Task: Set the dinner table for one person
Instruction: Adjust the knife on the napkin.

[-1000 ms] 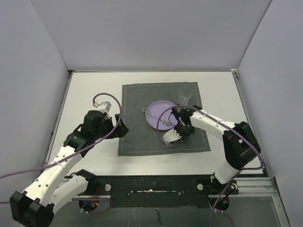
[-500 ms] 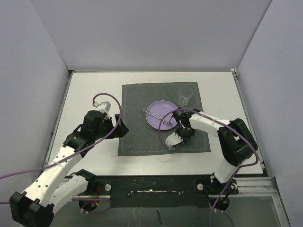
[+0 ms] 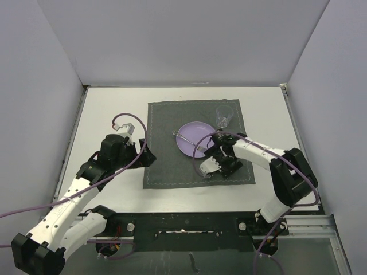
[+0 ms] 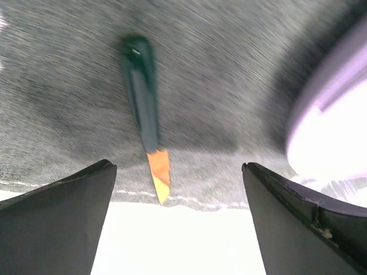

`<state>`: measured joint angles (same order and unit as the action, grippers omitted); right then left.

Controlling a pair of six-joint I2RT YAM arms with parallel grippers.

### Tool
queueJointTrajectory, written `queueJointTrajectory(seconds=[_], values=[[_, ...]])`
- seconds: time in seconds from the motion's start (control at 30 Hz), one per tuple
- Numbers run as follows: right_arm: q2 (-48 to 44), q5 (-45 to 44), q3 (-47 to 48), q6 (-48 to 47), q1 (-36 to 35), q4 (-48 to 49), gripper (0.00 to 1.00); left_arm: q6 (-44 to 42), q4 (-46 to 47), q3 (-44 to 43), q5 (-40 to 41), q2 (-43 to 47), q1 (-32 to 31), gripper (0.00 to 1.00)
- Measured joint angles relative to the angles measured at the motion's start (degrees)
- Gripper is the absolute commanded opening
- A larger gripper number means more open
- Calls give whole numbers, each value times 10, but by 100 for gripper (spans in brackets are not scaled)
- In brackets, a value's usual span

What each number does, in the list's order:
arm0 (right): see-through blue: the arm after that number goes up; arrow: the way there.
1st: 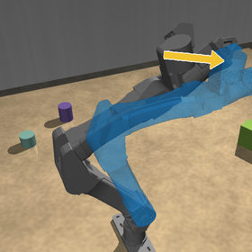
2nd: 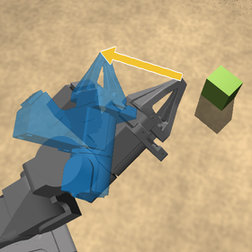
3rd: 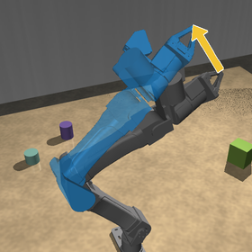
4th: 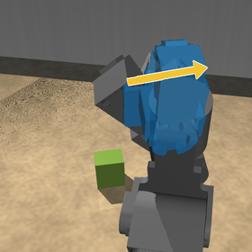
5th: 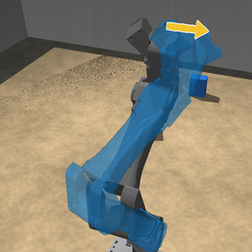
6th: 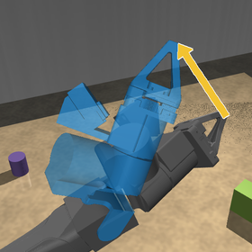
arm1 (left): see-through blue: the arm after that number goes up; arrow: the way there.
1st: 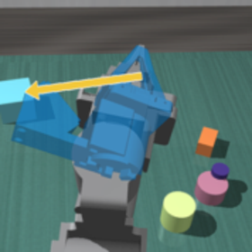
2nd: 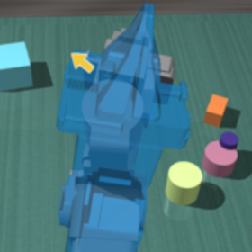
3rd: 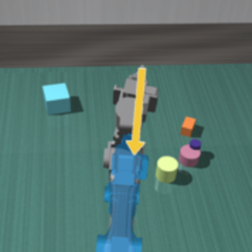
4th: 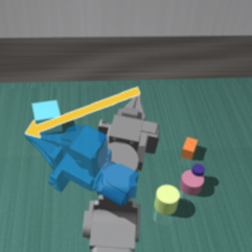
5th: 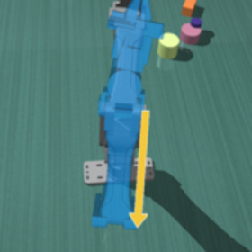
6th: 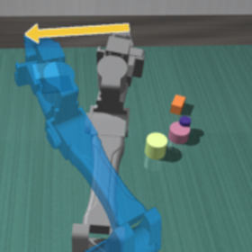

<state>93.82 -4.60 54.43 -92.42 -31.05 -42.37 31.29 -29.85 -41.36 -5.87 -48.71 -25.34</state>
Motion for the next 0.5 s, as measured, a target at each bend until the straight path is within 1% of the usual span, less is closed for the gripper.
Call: queueJointTrajectory(seconds=[0.13,0.27,0.37,0.43,0.5], values=[[-52,-12,10,53,-6,14,98,0,1,2,-5,0,0,85],[-95,-47,78,131,-28,-16,98,3,1,6,-9,0,0,85],[-102,-103,146,247,-62,-36,98,7,1,6,-11,0,1,85],[-101,-169,179,334,-79,-37,98,11,-1,6,-16,1,1,85],[-95,-252,231,449,-99,-60,98,13,-5,6,-19,6,1,85]])
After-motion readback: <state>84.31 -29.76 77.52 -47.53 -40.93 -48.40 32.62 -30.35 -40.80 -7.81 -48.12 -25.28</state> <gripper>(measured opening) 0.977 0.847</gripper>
